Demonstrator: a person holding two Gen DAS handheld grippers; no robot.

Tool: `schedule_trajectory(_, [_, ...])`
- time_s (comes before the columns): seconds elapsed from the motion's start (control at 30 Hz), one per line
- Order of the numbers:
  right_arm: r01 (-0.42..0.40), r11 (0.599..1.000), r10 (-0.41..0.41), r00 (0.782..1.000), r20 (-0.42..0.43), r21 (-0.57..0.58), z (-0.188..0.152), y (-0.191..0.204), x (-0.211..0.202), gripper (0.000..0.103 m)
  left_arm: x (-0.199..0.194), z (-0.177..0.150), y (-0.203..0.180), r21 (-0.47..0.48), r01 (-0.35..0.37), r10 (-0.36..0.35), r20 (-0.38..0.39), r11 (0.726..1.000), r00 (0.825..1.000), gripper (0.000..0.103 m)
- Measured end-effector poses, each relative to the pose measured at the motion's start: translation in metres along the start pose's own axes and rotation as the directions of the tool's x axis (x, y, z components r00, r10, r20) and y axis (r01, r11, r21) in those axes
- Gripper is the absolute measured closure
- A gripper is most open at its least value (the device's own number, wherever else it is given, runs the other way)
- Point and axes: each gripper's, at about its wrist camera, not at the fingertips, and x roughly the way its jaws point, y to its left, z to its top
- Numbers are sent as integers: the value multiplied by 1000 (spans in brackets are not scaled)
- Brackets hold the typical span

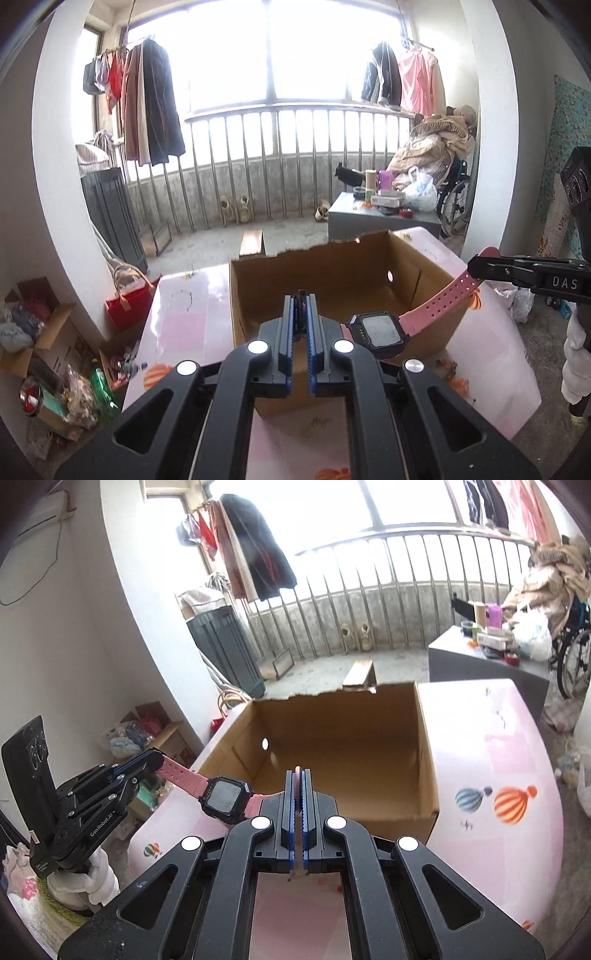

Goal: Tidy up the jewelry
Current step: 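Lift the watch with the right gripper and carry it over the box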

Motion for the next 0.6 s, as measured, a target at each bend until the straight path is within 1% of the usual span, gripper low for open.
schedule_trajectory(0.1, [8,1000,-8,1000,13,-14,28,-8,19,102,25,21,2,11,4,-5,34,1000,999,97])
schedule_trajectory(0.17, [8,1000,-9,1000,-9,-2,45,-19,42,102,47,32,4,20,-2,1,46,1000,999,97])
schedule_trajectory(0.2, [10,1000,-10,1000,-25,6,51,-24,53,102,62,36,5,20,-7,6,36,1000,999,97])
schedule_trajectory(0.27, [12,1000,-10,998,-68,29,61,-36,82,102,92,42,9,15,-15,15,-1,1000,1000,98])
schedule_trajectory(0.37, [33,997,-23,989,-149,63,72,-55,129,102,135,44,14,17,-44,45,-70,999,997,98])
schedule_trajectory(0.4, [39,997,-26,984,-177,72,72,-58,140,102,150,45,16,20,-50,52,-104,999,993,98])
schedule_trajectory(0.5, [65,993,-37,966,-256,101,76,-73,177,102,181,49,20,33,-68,72,-169,997,983,98])
schedule_trajectory(0.6, [98,990,-61,945,-321,102,73,-80,197,102,208,47,24,49,-73,83,-256,996,963,98])
